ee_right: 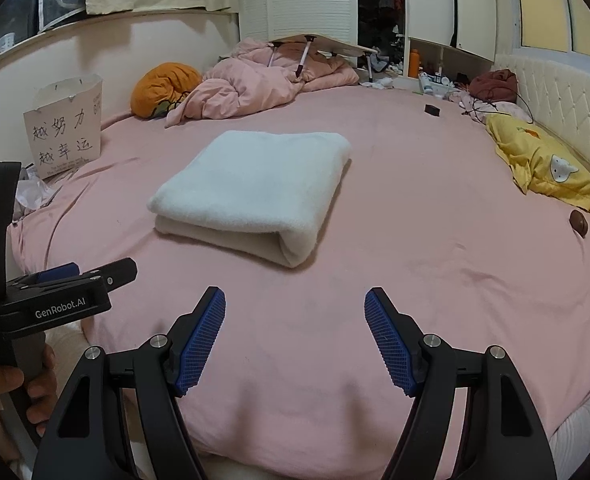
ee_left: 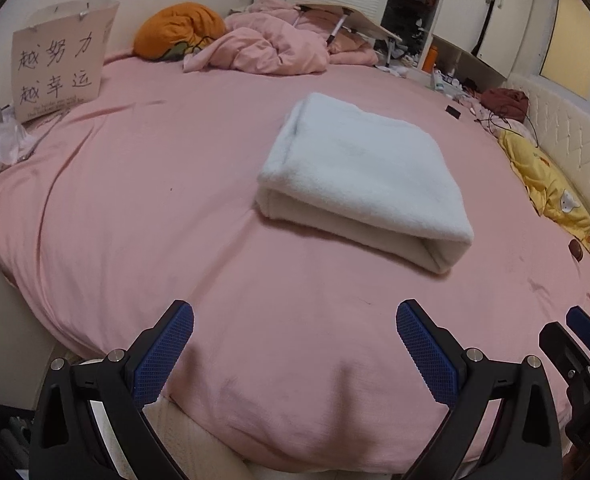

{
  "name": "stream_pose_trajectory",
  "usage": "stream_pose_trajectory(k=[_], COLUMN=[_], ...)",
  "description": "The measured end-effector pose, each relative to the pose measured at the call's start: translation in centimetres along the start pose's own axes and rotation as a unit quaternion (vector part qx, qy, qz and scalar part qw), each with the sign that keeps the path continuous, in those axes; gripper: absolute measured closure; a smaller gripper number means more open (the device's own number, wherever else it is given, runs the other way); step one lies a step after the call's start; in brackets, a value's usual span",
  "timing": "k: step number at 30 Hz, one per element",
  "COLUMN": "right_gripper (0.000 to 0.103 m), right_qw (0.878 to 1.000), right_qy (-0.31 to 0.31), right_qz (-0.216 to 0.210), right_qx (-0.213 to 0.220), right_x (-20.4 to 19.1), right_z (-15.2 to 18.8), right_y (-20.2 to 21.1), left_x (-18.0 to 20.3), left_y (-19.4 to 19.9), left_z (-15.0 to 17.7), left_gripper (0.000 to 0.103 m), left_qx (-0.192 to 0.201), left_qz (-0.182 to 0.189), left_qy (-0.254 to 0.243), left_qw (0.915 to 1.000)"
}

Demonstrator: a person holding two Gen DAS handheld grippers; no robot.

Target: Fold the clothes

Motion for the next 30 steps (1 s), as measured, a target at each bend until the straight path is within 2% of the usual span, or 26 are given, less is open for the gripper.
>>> stream_pose_trajectory(k=[19, 30], right_gripper=[0.030, 0.030], right_qw=[1.000, 1.000], right_qy=[0.002, -0.005], right_qz=[-0.005, -0.012], right_qx=[-0.008, -0.019], right_x=[0.1, 0.4], right_z=[0.1, 0.2], right_y=[-0.2, -0.9], left_x=[0.9, 3.8], left_y=[-0.2, -0.5], left_z=[-0.2, -0.4], left_gripper=[0.001, 0.001], left_qx=[0.003, -0.008], left_qz=[-0.004, -0.013], left_qy=[-0.014, -0.072], left_qw=[0.9999, 0.9973])
Point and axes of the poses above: each gripper's, at about its wrist camera, not at the fingertips, and y roughly against the way its jaws point, x to its right, z to its underside, the point moved 1 cm from there along -y, roughly the way its jaws point, and after that the axes turned 11 degrees about -x, right-handed, at the moved point
